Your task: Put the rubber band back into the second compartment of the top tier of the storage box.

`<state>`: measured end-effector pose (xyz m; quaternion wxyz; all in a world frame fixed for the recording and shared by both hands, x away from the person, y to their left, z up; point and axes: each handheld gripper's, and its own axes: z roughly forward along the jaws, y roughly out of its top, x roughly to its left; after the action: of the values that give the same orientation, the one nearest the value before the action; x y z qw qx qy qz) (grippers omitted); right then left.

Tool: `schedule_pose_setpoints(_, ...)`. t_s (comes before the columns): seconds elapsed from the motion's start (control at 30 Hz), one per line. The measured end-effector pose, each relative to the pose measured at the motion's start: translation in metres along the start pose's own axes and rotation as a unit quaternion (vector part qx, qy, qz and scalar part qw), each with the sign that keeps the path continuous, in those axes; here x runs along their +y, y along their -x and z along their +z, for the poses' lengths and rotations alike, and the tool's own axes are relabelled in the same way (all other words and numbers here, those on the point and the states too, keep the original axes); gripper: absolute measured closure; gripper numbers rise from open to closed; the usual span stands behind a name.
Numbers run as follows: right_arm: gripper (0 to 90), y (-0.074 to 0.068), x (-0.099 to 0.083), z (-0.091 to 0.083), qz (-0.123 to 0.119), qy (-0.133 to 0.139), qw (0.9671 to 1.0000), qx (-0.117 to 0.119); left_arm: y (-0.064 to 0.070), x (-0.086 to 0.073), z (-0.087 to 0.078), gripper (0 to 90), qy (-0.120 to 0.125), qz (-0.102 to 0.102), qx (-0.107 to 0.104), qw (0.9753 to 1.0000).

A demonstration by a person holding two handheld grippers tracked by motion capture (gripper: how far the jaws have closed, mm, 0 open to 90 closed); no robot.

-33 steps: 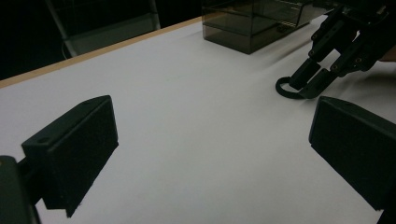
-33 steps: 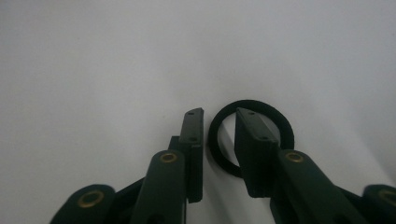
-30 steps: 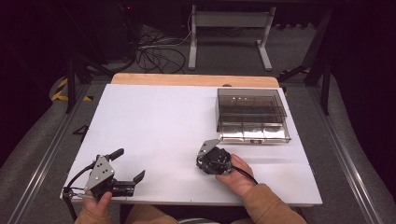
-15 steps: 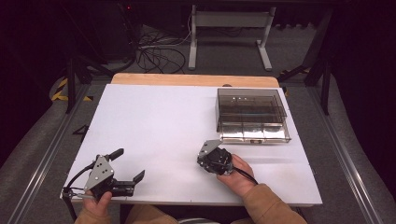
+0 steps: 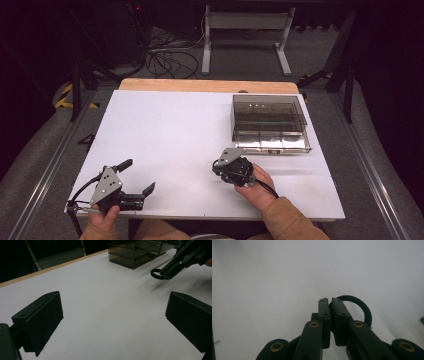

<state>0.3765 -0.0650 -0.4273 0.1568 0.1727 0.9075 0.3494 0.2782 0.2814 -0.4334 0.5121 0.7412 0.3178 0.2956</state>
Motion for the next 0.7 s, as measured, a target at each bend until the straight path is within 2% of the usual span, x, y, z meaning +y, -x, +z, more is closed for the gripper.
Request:
schedule_pose_setpoints(0.43, 86.3, 0.002, 0.002, -0.018, 0.01, 0.034, 0.9994, 0.004, 0.0, 0.0, 0.0, 1.9, -0.001, 0.001, 0.0, 1.0)
schedule_pose_setpoints(0.6, 86.1, 0.001, 0.002, -0.023, 0.002, 0.051, 0.9987, 0.007, 0.0, 0.0, 0.0, 1.9, -0.001, 0.001, 0.0, 1.0)
schedule_pose_setpoints(0.7, 86.1, 0.002, 0.002, -0.027, 0.006, 0.057, 0.9983, 0.009, 0.0, 0.0, 0.0, 1.9, 0.0, 0.0, -0.001, 1.0)
